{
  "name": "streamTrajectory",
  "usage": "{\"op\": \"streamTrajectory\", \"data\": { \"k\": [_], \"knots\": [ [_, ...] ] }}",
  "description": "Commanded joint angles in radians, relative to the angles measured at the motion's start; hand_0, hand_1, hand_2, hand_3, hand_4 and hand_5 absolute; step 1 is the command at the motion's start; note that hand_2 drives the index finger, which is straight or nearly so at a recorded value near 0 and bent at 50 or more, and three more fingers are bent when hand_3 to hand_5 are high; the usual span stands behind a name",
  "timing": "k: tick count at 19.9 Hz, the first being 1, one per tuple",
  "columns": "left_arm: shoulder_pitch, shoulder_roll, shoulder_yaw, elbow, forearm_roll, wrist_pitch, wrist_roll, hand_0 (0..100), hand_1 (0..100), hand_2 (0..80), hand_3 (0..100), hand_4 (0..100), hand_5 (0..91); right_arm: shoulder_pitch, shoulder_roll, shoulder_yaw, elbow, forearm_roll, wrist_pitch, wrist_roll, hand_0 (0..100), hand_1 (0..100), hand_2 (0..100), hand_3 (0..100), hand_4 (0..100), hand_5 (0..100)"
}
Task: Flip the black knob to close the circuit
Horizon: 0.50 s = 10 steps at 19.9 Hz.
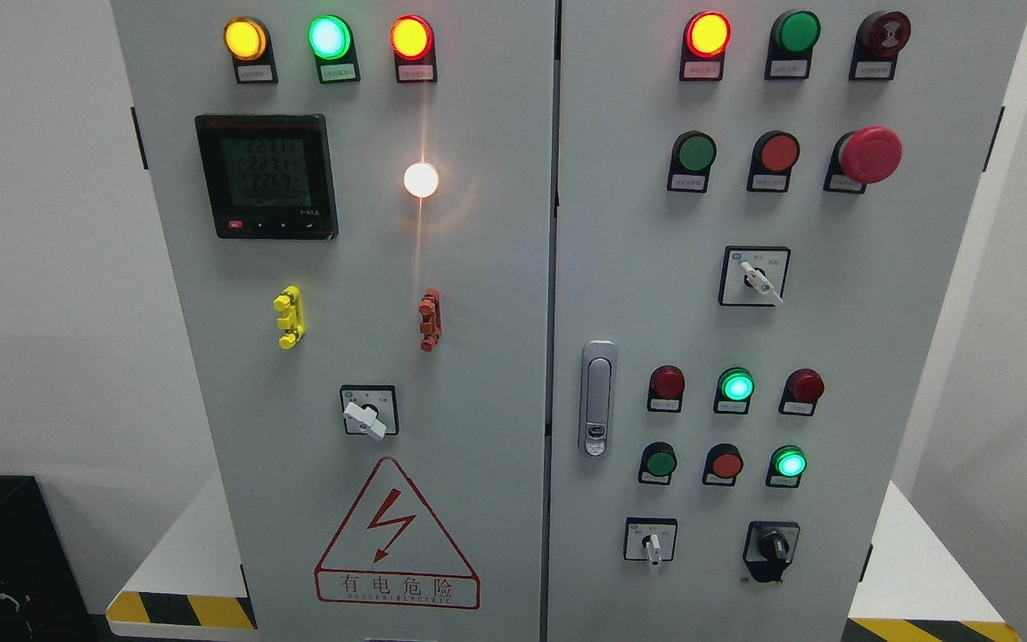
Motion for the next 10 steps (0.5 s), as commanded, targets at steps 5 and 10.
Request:
{"op": "streamTrajectory", "data": {
  "k": [5, 10],
  "knots": [
    [0.023, 0.0, 0.0, -0.031, -0.001, 0.001, -0.001, 12, 56, 0.0, 0, 0, 0.0, -0.069, 0.003, 0.002, -0.112, 0.081, 0.027, 0.029, 0, 6, 92, 100, 95, 98],
    [0.023, 0.0, 0.0, -0.029, 0.001, 0.001, -0.001, 12, 56, 0.0, 0, 0, 0.0, -0.088, 0.003, 0.005, -0.116, 0.084, 0.052, 0.048, 0, 0, 92, 100, 95, 98]
  ]
}}
